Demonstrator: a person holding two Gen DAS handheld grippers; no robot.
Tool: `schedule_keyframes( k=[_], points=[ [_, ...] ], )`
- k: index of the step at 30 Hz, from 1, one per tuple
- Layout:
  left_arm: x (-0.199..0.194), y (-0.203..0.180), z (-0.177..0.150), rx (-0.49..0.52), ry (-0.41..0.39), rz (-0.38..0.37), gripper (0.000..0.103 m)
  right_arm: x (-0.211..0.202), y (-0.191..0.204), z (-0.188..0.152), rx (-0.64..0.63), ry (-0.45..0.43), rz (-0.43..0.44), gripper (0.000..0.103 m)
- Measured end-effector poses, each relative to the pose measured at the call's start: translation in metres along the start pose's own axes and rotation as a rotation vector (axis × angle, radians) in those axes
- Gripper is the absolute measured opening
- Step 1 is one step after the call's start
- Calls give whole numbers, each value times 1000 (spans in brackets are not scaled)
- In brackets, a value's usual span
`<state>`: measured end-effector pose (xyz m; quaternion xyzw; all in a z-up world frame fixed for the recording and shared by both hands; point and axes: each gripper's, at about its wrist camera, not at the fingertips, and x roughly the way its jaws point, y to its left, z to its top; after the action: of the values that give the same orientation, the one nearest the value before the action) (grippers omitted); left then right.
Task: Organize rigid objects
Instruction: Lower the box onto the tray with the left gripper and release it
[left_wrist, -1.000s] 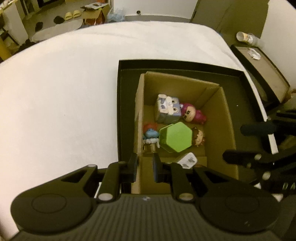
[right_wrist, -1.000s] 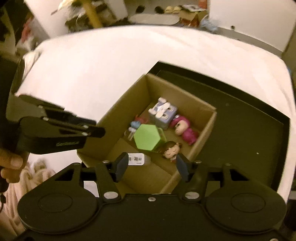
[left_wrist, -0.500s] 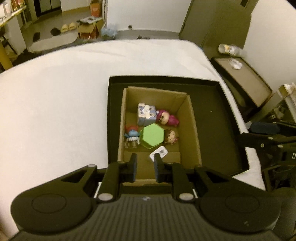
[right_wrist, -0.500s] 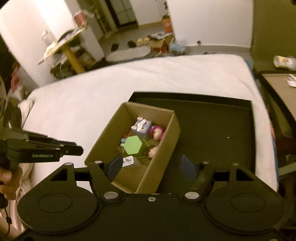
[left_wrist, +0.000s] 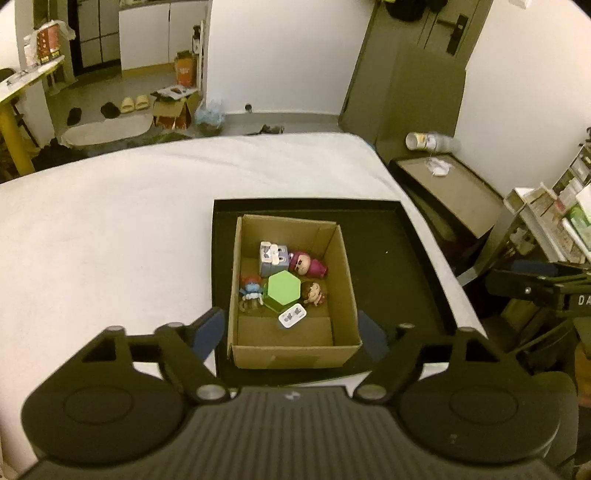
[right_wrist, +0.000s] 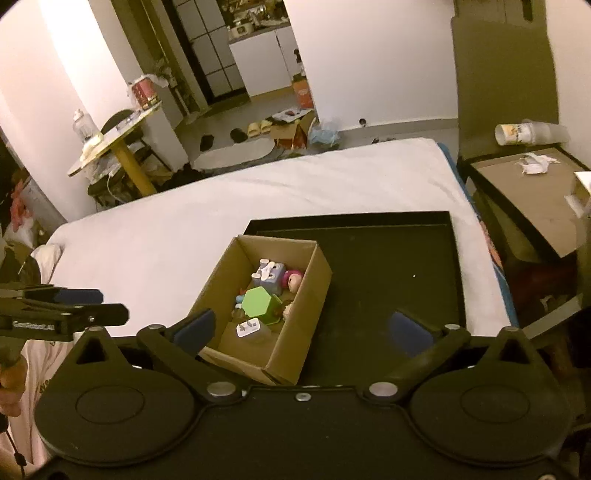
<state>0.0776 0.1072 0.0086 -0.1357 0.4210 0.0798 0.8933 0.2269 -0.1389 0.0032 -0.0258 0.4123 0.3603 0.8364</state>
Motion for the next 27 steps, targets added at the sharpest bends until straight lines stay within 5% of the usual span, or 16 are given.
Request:
schedule_keyframes(
  k=[27],
  points=[
    [-87,-36,-49,69,-192,-21,98,-80,2,-41,11,-168,-1,103]
  ],
)
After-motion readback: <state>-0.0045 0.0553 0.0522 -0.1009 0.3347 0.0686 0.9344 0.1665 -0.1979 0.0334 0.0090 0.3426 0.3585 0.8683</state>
